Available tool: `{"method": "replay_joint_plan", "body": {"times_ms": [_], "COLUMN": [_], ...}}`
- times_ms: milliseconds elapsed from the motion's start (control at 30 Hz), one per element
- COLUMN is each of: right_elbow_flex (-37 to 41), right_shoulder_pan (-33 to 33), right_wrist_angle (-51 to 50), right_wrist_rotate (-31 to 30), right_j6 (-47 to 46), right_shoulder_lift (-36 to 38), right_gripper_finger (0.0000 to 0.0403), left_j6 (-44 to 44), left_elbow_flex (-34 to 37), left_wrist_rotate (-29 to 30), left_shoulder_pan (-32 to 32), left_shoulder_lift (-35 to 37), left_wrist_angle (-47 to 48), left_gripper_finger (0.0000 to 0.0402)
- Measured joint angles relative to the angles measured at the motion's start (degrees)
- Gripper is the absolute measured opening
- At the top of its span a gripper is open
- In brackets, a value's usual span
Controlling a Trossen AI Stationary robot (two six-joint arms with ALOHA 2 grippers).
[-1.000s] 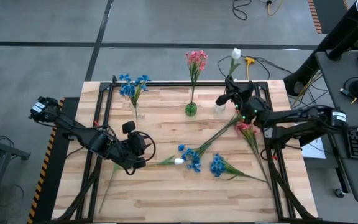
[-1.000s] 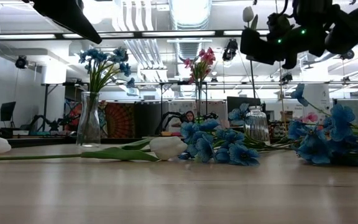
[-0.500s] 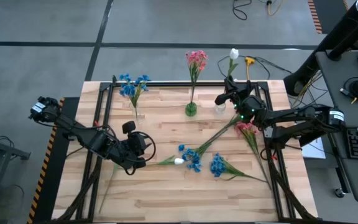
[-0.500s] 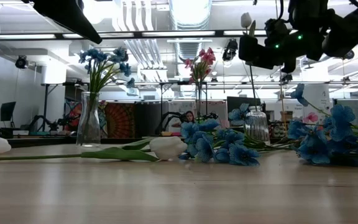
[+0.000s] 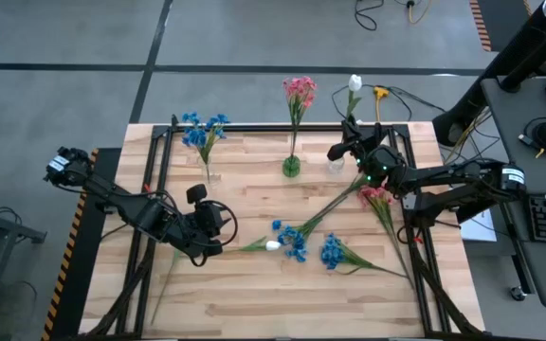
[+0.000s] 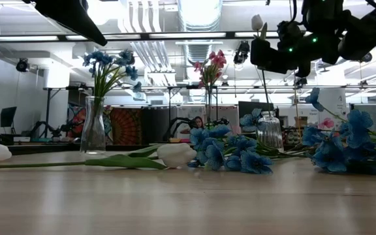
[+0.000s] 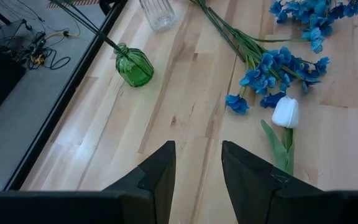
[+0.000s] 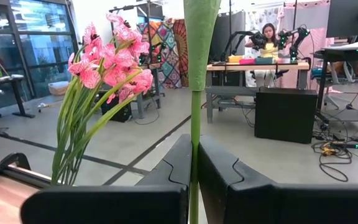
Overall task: Sort flowers into vase by color
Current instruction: Put the middle right white flower into the right transparent vase
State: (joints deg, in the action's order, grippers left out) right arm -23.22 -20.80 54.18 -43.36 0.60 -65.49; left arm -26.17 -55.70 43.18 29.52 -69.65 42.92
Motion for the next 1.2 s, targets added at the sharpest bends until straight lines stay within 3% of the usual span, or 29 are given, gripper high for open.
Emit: {"method": "replay_joint_plan", "body": {"times_ms": [1200], "right_elbow_flex": [0.0], "right_shoulder_pan": [0.0], "right_wrist_angle": [-1.6], "right_wrist_rotate": [0.3], "right_j6": [1.1], "right_shoulder_lift": [0.0], "right_gripper_finger": [0.0013], "left_j6": [0.0], "left_elbow_flex": [0.0], "left_wrist_rotate": [0.0], "left_shoulder_pan": [0.0], "left_shoulder_lift": [0.0], "left_wrist_angle": [0.0], "left_gripper_finger": [0.0114]}}
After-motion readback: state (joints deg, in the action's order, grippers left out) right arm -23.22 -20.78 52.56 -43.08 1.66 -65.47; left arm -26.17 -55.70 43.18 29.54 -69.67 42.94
